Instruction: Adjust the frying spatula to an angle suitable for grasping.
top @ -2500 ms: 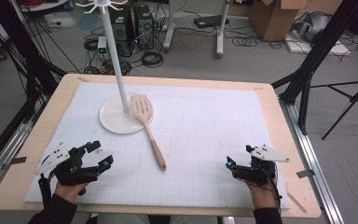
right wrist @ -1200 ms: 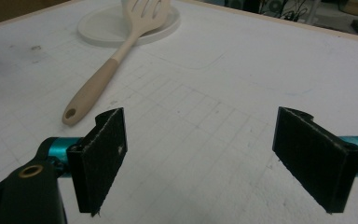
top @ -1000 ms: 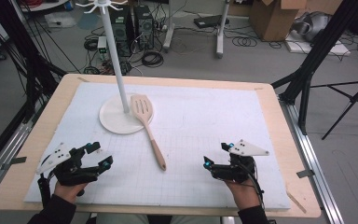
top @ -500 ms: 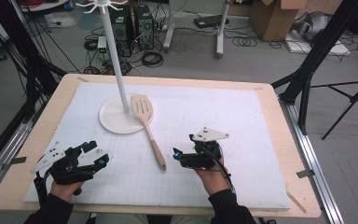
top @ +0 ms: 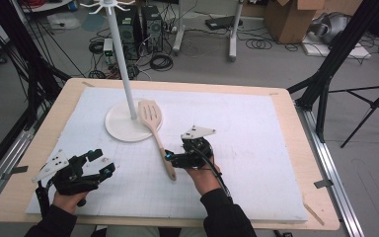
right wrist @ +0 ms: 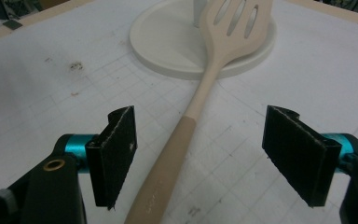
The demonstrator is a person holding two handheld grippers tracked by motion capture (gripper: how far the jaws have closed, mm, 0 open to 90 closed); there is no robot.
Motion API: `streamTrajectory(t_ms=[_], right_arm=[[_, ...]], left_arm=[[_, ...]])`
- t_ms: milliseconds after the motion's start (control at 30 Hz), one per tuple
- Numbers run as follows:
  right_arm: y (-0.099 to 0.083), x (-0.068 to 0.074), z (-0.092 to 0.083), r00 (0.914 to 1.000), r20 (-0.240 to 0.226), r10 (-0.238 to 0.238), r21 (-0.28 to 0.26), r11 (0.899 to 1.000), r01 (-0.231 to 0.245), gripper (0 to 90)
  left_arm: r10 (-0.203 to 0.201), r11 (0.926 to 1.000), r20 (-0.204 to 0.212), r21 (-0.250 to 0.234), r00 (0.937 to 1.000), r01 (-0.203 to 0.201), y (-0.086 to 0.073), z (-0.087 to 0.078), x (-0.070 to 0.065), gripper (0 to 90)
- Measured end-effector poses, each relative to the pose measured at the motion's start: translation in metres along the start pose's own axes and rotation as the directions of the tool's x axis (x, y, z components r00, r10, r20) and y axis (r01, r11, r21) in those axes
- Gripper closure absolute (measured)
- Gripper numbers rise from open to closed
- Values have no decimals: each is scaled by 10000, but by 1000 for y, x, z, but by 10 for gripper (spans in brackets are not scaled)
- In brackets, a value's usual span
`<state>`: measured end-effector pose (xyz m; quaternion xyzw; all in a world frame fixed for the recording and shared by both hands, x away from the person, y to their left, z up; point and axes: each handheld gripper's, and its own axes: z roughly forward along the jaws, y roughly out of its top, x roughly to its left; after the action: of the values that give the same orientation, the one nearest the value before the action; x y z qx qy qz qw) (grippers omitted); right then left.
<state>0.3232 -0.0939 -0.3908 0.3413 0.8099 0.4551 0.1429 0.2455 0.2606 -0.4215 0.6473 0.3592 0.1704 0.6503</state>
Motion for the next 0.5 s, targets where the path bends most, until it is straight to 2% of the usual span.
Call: streamTrajectory(t_ms=[267, 500], right_arm=[[14, 3, 24, 9995, 85, -307, 257, 9992, 305, 234], [20, 4, 51, 9998, 90, -182, 647, 9977, 176, 223]], left_arm=[[2, 10000, 98, 92, 10000, -3, -1, 1, -1, 202], [-51, 10000, 58, 0, 10000, 51, 0, 1, 0, 205]])
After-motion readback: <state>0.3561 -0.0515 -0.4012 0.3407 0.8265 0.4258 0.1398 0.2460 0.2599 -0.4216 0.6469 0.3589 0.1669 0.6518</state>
